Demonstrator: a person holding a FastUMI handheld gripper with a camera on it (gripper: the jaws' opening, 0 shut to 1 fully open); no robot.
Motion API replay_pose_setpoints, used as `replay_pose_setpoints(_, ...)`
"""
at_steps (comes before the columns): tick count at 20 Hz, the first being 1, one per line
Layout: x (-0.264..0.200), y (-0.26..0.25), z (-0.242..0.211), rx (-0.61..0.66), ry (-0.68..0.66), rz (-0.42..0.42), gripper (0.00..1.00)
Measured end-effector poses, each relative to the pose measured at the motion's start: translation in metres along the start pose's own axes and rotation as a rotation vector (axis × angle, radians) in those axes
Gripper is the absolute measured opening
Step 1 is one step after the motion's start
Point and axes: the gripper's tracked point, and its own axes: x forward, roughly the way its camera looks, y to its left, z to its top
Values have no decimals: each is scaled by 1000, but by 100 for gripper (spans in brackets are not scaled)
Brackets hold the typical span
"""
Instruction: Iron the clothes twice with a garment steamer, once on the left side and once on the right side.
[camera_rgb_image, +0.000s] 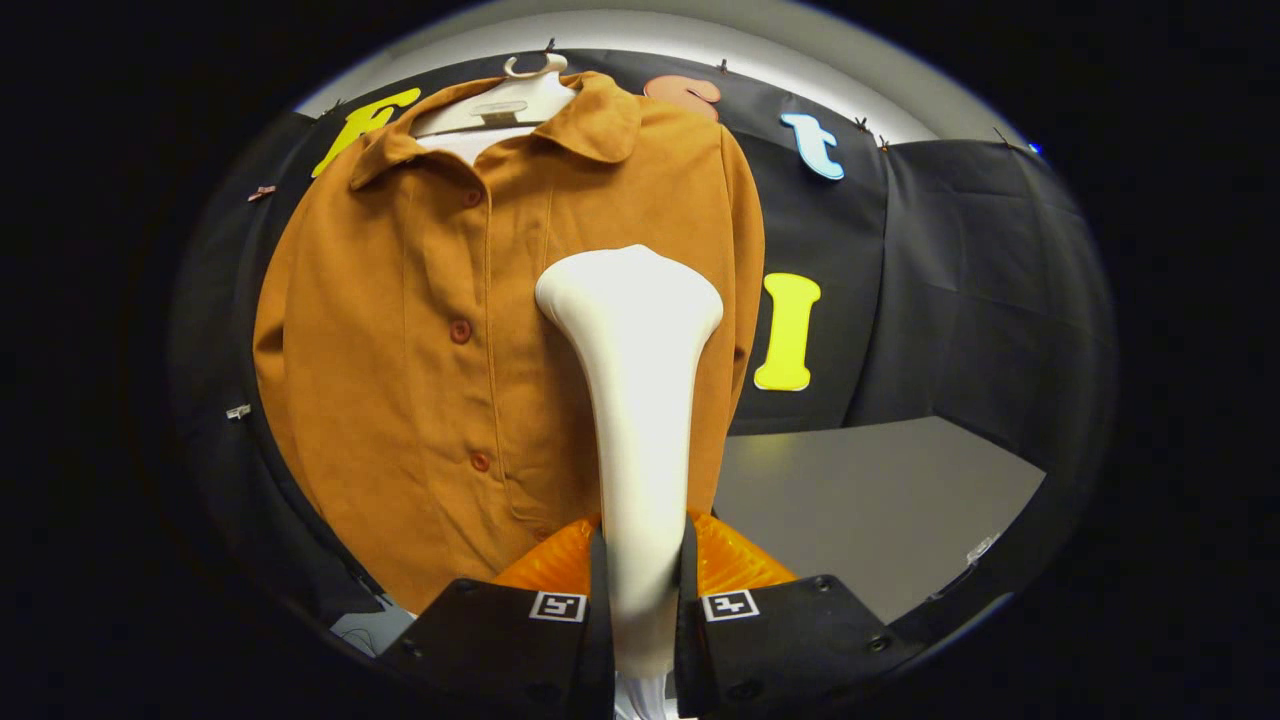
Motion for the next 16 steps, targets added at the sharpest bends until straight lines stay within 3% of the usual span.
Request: replay_pose_setpoints(16, -10, 20, -162, 75, 301, -11, 28)
